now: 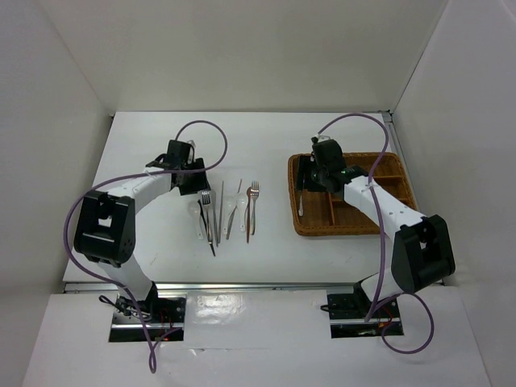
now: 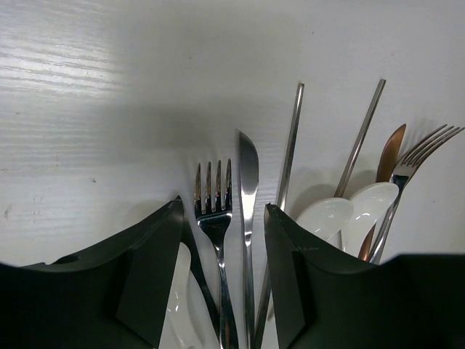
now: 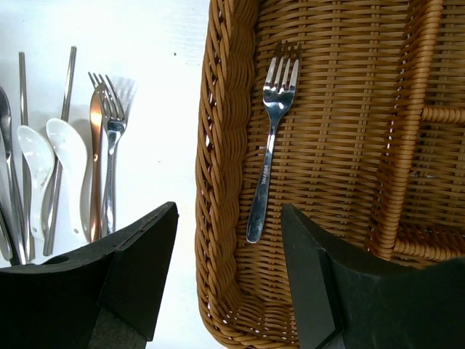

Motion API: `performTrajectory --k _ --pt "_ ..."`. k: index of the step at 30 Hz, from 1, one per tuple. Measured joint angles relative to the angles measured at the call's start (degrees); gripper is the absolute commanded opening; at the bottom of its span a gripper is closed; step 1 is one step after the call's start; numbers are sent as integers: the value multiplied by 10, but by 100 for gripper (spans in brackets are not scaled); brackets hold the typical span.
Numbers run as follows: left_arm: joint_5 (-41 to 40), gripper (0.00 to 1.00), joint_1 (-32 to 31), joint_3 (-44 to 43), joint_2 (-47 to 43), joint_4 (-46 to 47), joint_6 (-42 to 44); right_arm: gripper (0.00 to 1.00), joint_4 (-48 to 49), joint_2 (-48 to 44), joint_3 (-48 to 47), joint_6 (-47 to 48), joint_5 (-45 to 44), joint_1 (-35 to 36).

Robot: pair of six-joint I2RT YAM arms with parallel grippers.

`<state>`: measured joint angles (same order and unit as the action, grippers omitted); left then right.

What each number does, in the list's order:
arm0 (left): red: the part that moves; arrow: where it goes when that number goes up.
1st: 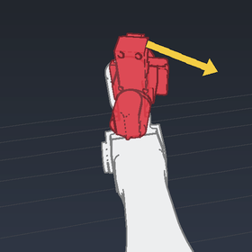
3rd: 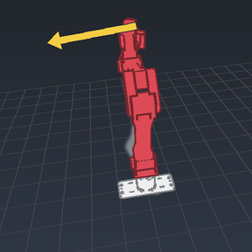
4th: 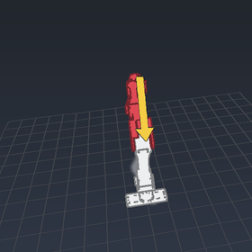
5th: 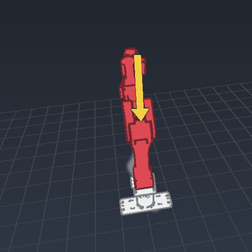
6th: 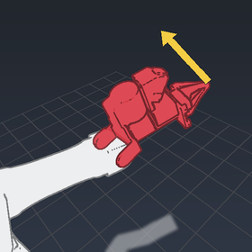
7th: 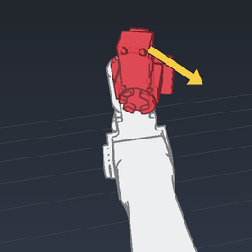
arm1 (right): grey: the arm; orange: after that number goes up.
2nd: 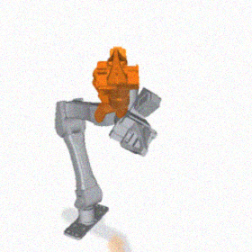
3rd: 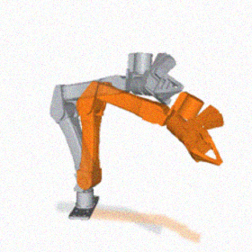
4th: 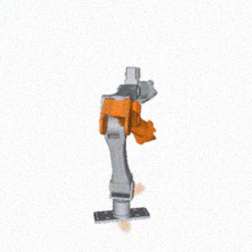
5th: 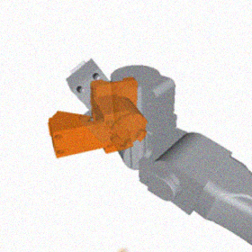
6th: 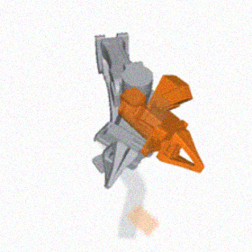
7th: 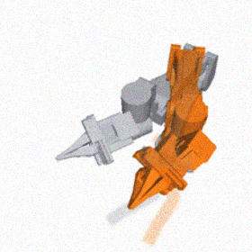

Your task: Sort the eating utensils into containers

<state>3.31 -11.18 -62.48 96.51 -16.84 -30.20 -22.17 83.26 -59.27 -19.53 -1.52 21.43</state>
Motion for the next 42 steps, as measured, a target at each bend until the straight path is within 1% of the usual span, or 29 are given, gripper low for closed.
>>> performTrajectory --k 2,8,14,20,25,33,35,38,42 --pt "3 59 0 -3 10 7 5 67 0 0 0 0 2 0" --pt "20 59 17 -9 21 22 33 67 0 0 0 0 3 0" --pt "67 56 42 7 21 54 58 67 0 1 0 1 3 0" --pt "103 55 45 10 29 79 71 67 0 12 0 5 3 0" --pt "111 53 45 10 43 83 78 67 0 15 0 7 5 0" --pt "107 53 45 25 55 80 78 67 1 16 0 8 5 0" --pt "106 51 45 26 59 80 80 67 1 17 0 8 5 0" --pt "109 44 45 26 68 84 80 67 1 22 -1 8 8 0" --pt "114 39 45 26 73 90 80 67 1 24 -2 8 9 0"
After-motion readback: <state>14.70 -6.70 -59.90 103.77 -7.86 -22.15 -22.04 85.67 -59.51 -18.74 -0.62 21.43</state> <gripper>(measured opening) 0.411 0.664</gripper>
